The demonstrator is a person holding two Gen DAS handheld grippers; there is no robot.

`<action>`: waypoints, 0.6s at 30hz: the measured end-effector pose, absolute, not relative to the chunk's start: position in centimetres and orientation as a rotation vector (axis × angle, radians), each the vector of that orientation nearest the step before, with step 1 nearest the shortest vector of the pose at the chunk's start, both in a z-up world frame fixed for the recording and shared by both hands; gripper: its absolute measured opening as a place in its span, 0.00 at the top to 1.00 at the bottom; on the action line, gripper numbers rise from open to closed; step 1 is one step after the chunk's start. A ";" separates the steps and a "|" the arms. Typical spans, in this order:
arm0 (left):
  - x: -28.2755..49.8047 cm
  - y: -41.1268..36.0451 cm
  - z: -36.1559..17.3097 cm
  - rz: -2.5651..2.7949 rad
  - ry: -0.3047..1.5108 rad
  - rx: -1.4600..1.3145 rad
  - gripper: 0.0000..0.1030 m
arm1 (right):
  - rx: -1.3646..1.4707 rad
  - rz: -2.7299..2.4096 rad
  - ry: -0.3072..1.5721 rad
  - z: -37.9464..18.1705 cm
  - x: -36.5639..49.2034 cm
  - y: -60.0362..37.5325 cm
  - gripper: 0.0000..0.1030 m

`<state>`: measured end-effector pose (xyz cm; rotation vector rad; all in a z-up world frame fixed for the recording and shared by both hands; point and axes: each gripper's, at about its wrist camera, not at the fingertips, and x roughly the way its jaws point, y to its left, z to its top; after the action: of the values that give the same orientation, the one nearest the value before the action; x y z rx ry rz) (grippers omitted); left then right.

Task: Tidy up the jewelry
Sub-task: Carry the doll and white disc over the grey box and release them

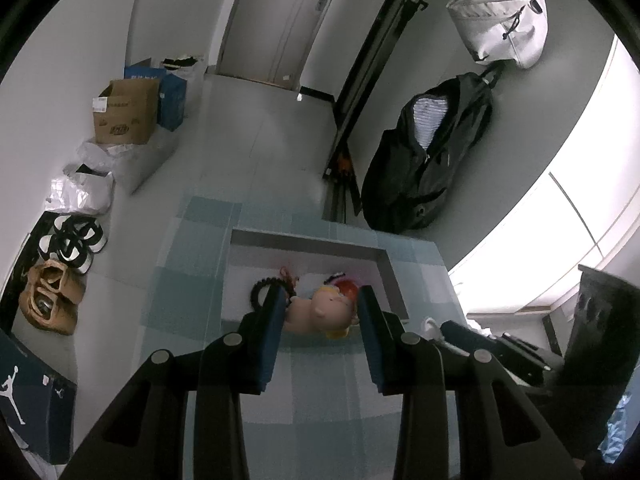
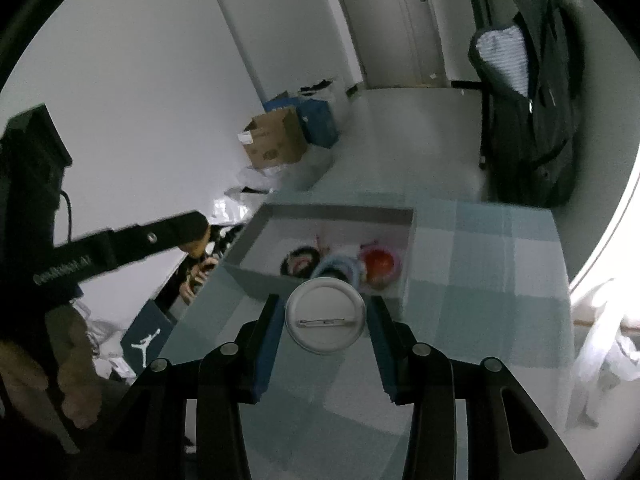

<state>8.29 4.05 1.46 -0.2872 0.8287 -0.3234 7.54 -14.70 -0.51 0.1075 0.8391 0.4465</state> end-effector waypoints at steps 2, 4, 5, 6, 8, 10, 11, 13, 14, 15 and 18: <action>8.7 3.9 1.5 -0.326 0.830 -0.287 0.70 | 0.108 0.454 0.831 0.0 8.1 -14.8 0.60; 9.1 3.7 1.4 -0.329 0.830 -0.286 0.70 | 0.109 0.464 0.829 0.3 8.8 -14.8 0.60; 9.4 3.6 1.2 -0.334 0.831 -0.286 0.70 | 0.104 0.468 0.828 0.4 9.1 -14.7 0.60; 9.6 3.5 1.1 -0.335 0.834 -0.283 0.70 | 0.098 0.473 0.826 0.5 9.6 -14.7 0.60; 10.1 3.4 0.8 -0.338 0.846 -0.291 0.70 | 0.089 0.481 0.825 0.5 10.3 -14.5 0.60; 10.6 3.3 0.6 -0.347 0.853 -0.305 0.70 | 0.090 0.491 0.831 0.3 11.2 -14.5 0.60; 10.9 3.3 0.6 -0.345 0.854 -0.304 0.70 | 0.094 0.495 0.834 0.2 11.7 -14.5 0.60; 11.5 3.3 0.4 -0.345 0.856 -0.306 0.70 | 0.106 0.501 0.838 -0.1 12.5 -14.5 0.60; 11.8 3.2 0.3 -0.344 0.860 -0.310 0.70 | 0.110 0.503 0.839 -0.2 12.8 -14.5 0.60; 12.1 3.2 0.1 -0.345 0.865 -0.314 0.70 | 0.113 0.505 0.841 -0.4 13.2 -14.6 0.60; 12.9 3.2 -0.7 -0.355 0.874 -0.329 0.70 | 0.122 0.512 0.849 -0.9 14.1 -14.5 0.60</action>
<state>12.94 3.25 -0.67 -0.3287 0.8743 -0.3555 14.15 -14.51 -0.93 0.1224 0.8494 0.5115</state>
